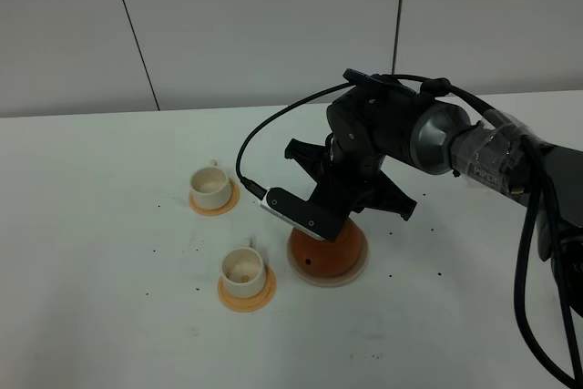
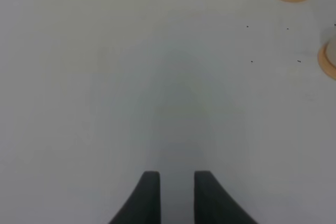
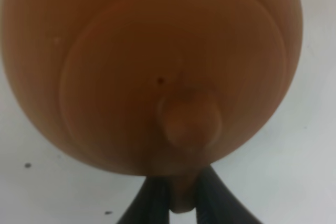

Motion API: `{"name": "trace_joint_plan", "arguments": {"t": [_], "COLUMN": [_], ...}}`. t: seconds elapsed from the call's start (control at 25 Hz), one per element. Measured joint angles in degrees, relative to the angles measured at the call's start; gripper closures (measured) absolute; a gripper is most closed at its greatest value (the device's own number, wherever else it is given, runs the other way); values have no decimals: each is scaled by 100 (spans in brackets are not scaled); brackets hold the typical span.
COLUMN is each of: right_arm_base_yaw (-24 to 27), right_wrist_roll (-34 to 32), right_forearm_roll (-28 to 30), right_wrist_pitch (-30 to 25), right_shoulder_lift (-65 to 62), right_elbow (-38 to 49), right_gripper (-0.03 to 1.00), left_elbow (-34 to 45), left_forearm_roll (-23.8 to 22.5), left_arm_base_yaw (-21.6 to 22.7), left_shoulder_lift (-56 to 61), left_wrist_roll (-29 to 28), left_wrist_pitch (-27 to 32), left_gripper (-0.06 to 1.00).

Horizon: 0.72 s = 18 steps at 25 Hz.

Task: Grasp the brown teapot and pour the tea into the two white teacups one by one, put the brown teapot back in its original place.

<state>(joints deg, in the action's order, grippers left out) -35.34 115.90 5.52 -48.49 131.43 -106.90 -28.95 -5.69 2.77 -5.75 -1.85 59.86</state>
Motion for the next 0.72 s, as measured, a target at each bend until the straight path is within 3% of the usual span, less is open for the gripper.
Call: {"name": "trace_joint_plan", "arguments": {"t": [0.72], "right_arm_base_yaw": [64], "right_wrist_roll": [-29], "right_forearm_roll": [-203], "right_wrist_pitch": [-161], "right_shoulder_lift": [0], "right_elbow": [-225], "right_gripper": [87], "left_elbow": [0], "left_forearm_roll": [0], "left_arm_base_yaw": [0], "left_shoulder_lift": [0], "left_wrist_roll": [0], "left_wrist_pitch": [0], "left_gripper": [71]}}
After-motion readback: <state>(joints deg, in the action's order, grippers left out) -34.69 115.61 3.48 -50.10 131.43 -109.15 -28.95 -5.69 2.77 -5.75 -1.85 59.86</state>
